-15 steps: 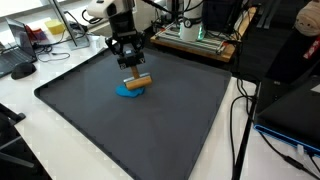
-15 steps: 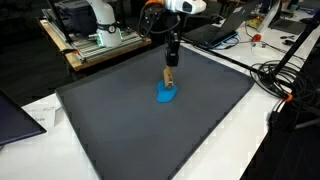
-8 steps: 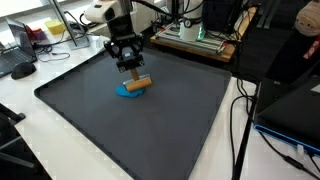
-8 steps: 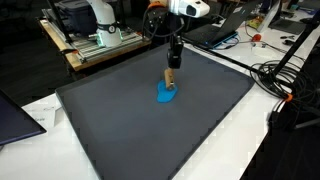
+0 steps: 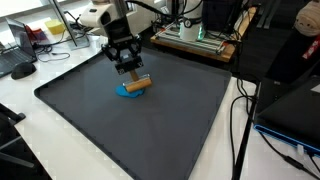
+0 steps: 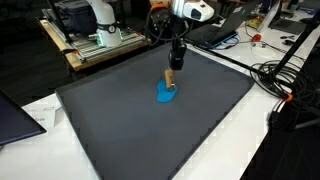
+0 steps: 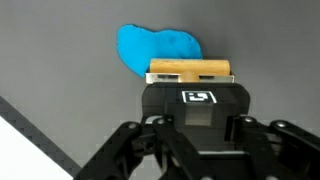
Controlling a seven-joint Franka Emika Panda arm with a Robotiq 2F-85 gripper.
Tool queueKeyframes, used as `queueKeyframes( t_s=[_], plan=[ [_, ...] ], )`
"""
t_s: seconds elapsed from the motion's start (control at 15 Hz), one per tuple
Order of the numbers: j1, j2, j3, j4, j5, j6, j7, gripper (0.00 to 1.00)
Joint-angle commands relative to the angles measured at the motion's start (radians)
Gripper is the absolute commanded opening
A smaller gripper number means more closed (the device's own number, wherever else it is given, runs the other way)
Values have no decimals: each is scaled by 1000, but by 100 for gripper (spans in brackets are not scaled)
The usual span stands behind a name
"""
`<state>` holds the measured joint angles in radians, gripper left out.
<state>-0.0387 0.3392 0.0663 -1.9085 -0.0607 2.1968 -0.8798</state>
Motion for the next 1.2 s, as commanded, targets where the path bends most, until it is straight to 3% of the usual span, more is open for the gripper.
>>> queueKeyframes(
  t_s=[0.0, 1.13],
  plan=[
    [-9, 89, 14, 50, 18, 12, -26, 23],
    [6, 163, 27, 146, -6, -42, -16, 23]
  ],
)
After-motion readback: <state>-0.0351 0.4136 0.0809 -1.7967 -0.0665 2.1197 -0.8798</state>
